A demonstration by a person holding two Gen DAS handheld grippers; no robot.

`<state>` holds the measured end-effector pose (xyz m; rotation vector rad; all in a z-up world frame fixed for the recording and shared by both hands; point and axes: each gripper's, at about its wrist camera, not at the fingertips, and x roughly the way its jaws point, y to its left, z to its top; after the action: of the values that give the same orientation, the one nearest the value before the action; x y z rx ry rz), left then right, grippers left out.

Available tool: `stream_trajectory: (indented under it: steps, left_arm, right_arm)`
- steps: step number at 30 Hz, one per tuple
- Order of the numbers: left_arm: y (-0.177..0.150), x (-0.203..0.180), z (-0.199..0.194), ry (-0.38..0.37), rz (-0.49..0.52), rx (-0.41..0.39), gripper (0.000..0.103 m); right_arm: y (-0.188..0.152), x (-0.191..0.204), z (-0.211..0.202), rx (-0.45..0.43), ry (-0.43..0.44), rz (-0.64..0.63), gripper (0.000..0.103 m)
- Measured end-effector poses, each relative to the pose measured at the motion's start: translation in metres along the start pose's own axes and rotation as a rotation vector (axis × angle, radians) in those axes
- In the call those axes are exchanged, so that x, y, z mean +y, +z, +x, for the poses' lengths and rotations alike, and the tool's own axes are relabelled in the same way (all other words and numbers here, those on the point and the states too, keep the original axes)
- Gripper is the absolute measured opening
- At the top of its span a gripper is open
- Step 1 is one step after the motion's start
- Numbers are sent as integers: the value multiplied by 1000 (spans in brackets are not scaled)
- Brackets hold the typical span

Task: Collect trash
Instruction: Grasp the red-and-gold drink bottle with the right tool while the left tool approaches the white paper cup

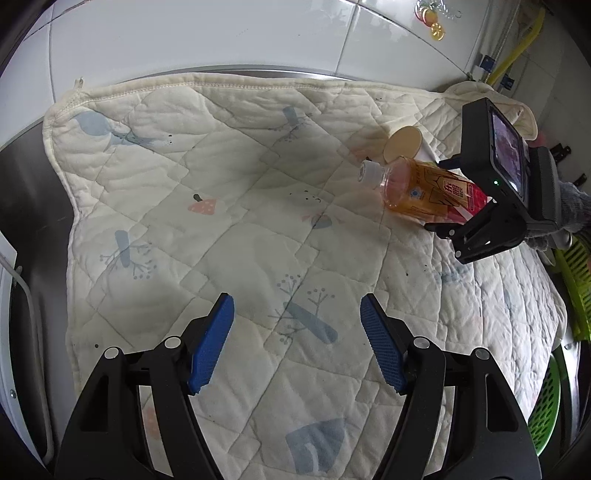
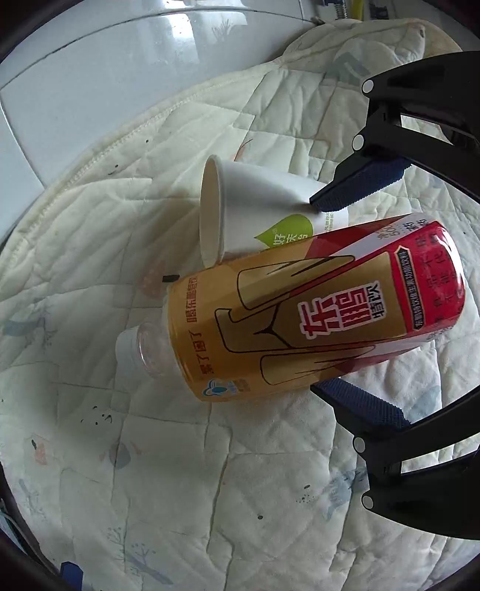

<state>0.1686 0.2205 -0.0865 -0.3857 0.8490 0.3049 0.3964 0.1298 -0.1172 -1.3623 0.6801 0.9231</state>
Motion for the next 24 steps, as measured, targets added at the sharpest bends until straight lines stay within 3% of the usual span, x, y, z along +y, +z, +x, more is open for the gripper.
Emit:
stream_trajectory:
  steps: [5,8,12,16,24]
  left_arm:
    - [0,1,3,0,1,5,70]
    - [3,-2,3,-4,2,7,70]
    - [9,-9,-1,-17,25,-15,70]
    - [19,-21,-2,-37,61,-34,70]
    - [40,-50,5,-93,126,-75,70]
  right_arm:
    - [4,-3,6,4,3,-5,87]
    - [3,-5,0,29,6,9,69]
    - [-3,-4,-4,41,1,33,68]
    - [-12,-6,-20,33,28,113,68]
    - [-64,-9,-58,20,79,349,66]
